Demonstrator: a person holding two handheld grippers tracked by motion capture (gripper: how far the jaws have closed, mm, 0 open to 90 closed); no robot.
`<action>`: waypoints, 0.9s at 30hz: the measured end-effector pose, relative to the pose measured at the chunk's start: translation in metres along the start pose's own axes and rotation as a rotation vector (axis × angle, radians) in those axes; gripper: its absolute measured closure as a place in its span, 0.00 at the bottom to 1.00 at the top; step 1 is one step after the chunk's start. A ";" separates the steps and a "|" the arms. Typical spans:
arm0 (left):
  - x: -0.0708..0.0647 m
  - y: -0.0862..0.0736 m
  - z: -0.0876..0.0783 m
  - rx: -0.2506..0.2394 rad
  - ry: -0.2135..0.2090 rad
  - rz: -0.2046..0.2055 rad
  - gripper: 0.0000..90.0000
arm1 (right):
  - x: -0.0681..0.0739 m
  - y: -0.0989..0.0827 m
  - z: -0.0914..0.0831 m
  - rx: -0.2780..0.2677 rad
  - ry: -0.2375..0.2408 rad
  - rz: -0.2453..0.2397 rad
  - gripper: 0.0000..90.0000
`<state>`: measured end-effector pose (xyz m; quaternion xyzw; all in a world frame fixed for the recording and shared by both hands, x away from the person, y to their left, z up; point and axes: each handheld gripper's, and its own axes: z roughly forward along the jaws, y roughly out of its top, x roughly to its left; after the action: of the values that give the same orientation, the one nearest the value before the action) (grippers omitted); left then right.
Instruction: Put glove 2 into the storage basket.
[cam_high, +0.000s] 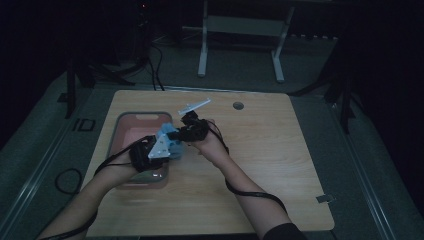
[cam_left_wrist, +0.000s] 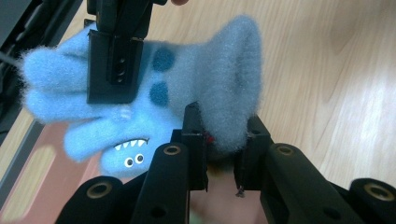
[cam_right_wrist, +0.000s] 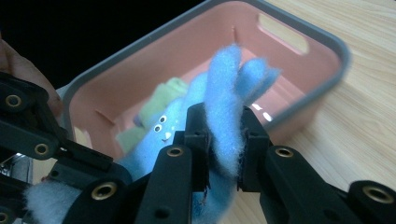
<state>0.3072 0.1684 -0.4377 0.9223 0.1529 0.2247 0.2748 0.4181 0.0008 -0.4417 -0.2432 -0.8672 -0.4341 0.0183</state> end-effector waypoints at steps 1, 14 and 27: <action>0.001 -0.004 -0.002 0.007 0.005 -0.004 0.86 | 0.002 0.003 0.005 0.004 0.007 0.000 0.87; 0.004 -0.066 -0.016 0.060 0.011 -0.083 0.86 | 0.027 0.019 0.070 0.052 0.076 -0.007 0.87; 0.005 -0.097 0.002 0.105 -0.013 -0.146 0.85 | 0.031 0.015 0.115 0.157 0.059 -0.010 0.86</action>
<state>0.2973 0.2474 -0.4933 0.9233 0.2296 0.1897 0.2426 0.4182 0.1088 -0.4950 -0.2241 -0.8989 -0.3716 0.0606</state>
